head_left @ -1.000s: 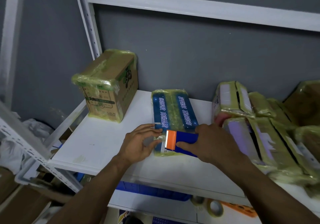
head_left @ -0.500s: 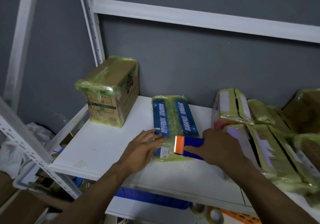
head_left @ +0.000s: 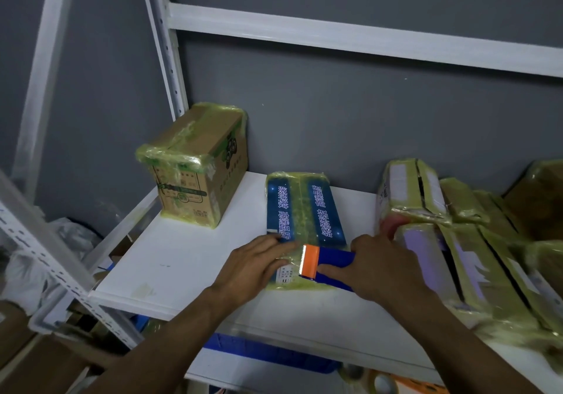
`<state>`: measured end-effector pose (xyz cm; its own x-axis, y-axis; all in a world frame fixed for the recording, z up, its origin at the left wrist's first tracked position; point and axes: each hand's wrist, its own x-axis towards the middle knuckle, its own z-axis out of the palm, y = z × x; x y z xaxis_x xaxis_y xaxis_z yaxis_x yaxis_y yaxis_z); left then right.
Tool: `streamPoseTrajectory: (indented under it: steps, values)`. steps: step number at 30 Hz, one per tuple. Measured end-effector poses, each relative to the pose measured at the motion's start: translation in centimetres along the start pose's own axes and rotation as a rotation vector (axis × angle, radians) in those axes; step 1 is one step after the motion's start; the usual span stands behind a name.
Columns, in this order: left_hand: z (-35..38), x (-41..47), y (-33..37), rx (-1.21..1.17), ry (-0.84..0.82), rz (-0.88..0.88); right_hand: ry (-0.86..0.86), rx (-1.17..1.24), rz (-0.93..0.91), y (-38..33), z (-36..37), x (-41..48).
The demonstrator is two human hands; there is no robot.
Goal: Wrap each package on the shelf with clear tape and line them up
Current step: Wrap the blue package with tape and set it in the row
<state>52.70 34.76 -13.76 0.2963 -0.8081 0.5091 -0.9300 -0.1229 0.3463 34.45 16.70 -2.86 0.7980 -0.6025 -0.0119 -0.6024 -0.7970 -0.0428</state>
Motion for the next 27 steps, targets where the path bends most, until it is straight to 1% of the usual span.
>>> streamPoseTrajectory:
  steps: [2,8,13,18,21,25,27]
  values:
    - [0.6,-0.1,0.0,-0.004,0.0,-0.015,-0.013,0.013,0.002,0.0,-0.2,0.2]
    - [0.9,0.8,0.0,-0.036,0.076,-0.053,-0.001,0.004,-0.007,0.1,-0.1,0.1]
    - [0.4,0.8,-0.8,-0.108,0.031,-0.089,-0.039,0.146,0.019,0.5,-0.2,-0.2]
    - [-1.2,-0.5,-2.1,-0.112,0.04,-0.103,-0.009,0.133,0.058,2.3,-1.1,-0.7]
    - [-1.8,-1.3,-1.5,-0.094,-0.021,-0.041,-0.006,0.081,0.027,2.3,-1.4,-0.9]
    - [-2.4,-2.0,-0.5,-0.113,-0.051,-0.106,-0.026,0.086,0.02,1.6,-0.9,-0.9]
    - [-2.7,-2.2,-0.1,-0.078,-0.073,-0.073,-0.046,0.09,0.023,1.4,-0.7,-0.8]
